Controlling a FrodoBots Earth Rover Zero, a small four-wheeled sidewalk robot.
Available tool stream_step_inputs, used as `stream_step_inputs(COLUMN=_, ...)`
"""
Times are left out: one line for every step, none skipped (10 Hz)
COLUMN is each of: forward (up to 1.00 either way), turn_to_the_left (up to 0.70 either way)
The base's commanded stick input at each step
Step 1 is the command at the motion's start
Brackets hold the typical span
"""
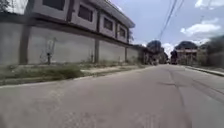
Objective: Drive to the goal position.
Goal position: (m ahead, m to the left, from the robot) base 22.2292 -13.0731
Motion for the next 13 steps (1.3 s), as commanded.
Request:
stream_step_inputs(forward=1.00, turn_to_the_left=-0.40)
stream_step_inputs(forward=1.00, turn_to_the_left=-0.40)
stream_step_inputs(forward=1.00, turn_to_the_left=-0.40)
stream_step_inputs(forward=1.00, turn_to_the_left=-0.40)
stream_step_inputs(forward=1.00, turn_to_the_left=-0.26)
stream_step_inputs(forward=1.00, turn_to_the_left=0.00)
stream_step_inputs(forward=1.00, turn_to_the_left=0.00)
stream_step_inputs(forward=1.00, turn_to_the_left=0.00)
stream_step_inputs(forward=1.00, turn_to_the_left=0.00)
stream_step_inputs(forward=1.00, turn_to_the_left=-0.03)
stream_step_inputs(forward=1.00, turn_to_the_left=-0.13)
stream_step_inputs(forward=1.00, turn_to_the_left=-0.35)
stream_step_inputs(forward=1.00, turn_to_the_left=-0.34)
